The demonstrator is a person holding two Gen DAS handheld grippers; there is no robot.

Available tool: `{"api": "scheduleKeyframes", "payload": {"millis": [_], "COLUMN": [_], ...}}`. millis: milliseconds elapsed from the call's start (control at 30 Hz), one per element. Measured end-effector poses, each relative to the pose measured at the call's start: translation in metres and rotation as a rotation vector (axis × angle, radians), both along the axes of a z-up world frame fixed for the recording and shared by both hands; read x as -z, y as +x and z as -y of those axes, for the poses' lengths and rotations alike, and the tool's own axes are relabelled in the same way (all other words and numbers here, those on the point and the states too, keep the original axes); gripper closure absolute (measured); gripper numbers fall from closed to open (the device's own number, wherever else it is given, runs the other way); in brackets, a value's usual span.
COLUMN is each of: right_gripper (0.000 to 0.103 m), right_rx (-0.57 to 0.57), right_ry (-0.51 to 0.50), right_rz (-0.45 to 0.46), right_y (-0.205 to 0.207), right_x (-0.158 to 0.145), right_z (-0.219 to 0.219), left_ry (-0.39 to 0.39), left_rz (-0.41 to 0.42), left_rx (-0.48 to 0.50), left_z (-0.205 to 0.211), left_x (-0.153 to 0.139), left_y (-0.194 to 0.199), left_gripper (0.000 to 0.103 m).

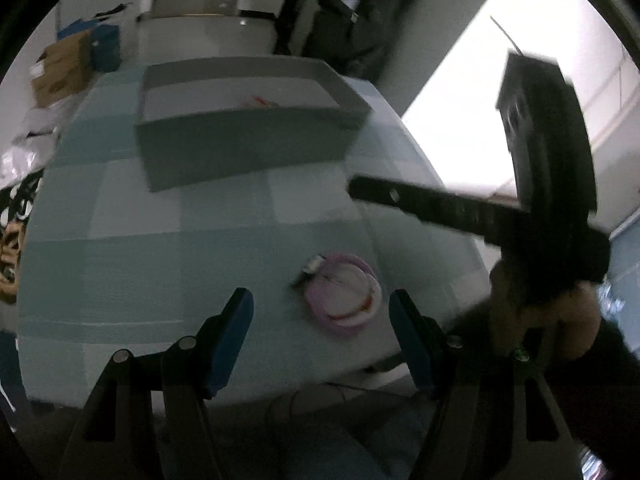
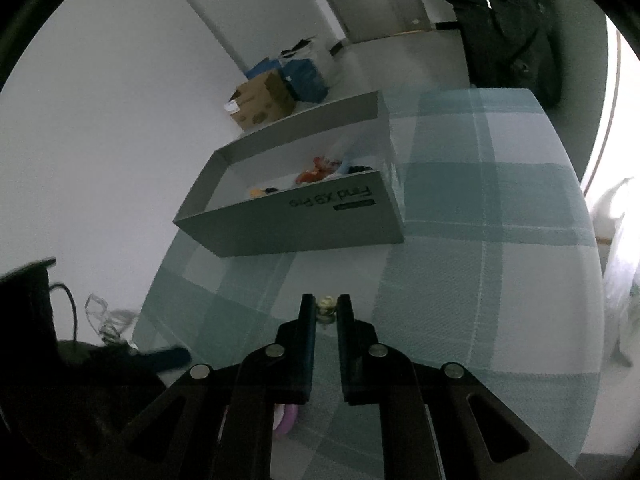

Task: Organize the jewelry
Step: 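Grasp the small cream trinket on the table with the right tool, then grasp the pink ring with the left tool while the right tool holds the trinket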

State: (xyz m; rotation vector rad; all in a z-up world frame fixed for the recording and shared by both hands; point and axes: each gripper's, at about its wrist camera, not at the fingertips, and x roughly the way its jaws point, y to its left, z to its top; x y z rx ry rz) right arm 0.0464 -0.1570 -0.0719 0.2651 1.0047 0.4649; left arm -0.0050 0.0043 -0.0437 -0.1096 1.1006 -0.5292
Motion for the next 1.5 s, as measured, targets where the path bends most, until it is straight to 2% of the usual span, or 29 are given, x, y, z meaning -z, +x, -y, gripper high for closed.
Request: {"api": "scheduleKeyframes", "payload": {"millis": [133,300,500,633,733,800,1100,1500], "right_gripper": [0.094,0.094,0.094,0.094,0.094,0.094,0.094,0.094], "right_rx": [0.007,0.02,0.029,0.032,0.036,0.039,0.056,0.068], "right_ry": [0.01,0.023,0.033,0.042,0.051,0.055,0.07,0.092], "right_rz": [0.009,0.018,0.028,0.032,0.04,0.042,0.047,0.04], "right_y": [-0.001,-0.004,-0.006,-0.007,-0.008,-0.008,-0.01,-0.005], "right_x": [-0.003,-0.005,-0.01,-0.012,-0.014,-0.014,-0.018,-0.02], "right_z": [0.003,0.01,0.017,0.02,0.022,0.022,0.028,0.032], "left_ry": [0.063,0.201,0.31,0.35,0.339,0.329,0.268,0.049], "left_rz": [0.033,0.09,0.143,0.177,0.176,0.175,0.18,0.151], "left_rx": [0.057,0.078,0.078,0.127,0.15,0.171,0.215,0.126], "left_z": [0.022,0.047,0.059,0.066,0.063,0.062,0.063,0.04], "left_x": [0.005,0.012,0.019,0.021,0.015,0.013,0.005,-0.017], "left_y": [-0.01,-0.014,-0.012,-0.016,-0.024,-0.025,-0.021,0.003], "left_gripper": [0.037,0.037,0.037,0.037,0.04,0.052,0.053,0.053]}}
